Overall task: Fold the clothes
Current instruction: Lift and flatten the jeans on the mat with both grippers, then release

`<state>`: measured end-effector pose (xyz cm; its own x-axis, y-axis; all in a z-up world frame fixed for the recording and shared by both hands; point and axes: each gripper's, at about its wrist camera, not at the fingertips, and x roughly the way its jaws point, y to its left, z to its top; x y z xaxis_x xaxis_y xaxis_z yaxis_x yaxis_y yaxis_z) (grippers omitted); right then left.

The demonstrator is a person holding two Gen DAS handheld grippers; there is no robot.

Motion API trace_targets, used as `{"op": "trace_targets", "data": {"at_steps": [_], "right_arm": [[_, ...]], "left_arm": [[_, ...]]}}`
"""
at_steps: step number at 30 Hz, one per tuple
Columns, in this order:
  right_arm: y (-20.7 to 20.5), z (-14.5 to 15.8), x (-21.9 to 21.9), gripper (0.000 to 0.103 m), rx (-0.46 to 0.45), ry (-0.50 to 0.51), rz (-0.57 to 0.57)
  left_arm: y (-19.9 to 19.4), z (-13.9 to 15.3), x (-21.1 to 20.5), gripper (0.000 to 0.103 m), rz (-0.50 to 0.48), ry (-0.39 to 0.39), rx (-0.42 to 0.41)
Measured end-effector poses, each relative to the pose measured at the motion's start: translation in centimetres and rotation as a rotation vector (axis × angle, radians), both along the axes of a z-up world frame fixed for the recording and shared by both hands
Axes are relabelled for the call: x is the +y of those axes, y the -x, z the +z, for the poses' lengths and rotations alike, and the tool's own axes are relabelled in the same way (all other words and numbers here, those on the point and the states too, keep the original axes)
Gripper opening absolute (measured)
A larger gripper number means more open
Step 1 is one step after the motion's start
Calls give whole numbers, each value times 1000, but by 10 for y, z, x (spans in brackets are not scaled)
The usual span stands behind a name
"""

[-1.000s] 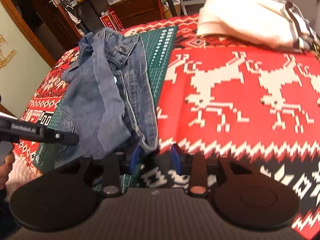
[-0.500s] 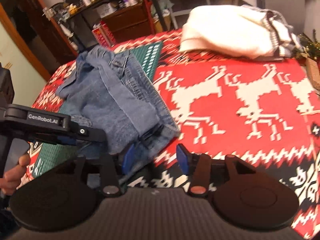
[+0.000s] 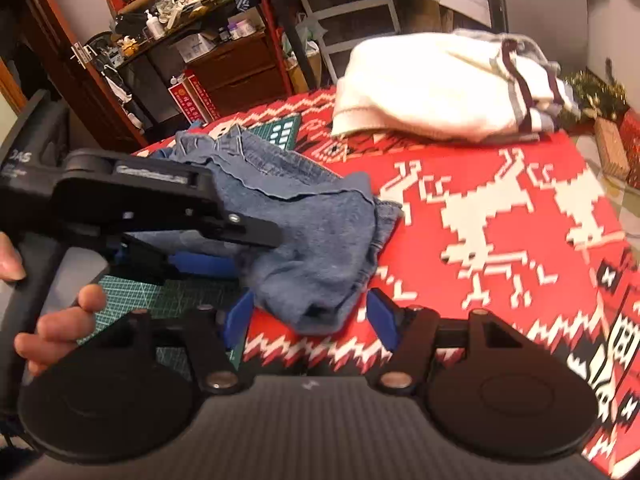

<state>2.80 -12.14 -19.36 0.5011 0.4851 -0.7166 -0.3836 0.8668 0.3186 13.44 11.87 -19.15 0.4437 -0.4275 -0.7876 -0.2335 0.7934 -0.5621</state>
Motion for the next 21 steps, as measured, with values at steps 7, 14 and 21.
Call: {"op": "trace_targets", "data": {"at_steps": [7, 14, 21], "right_arm": [[11, 5, 22, 73, -56, 97, 103], [15, -13, 42, 74, -16, 153, 104], [13, -31, 50, 85, 23, 162, 76]], "left_arm": [[33, 3, 29, 56, -13, 13, -6], [74, 11, 77, 63, 60, -89, -40], [99, 13, 119, 71, 107, -375, -79]]}}
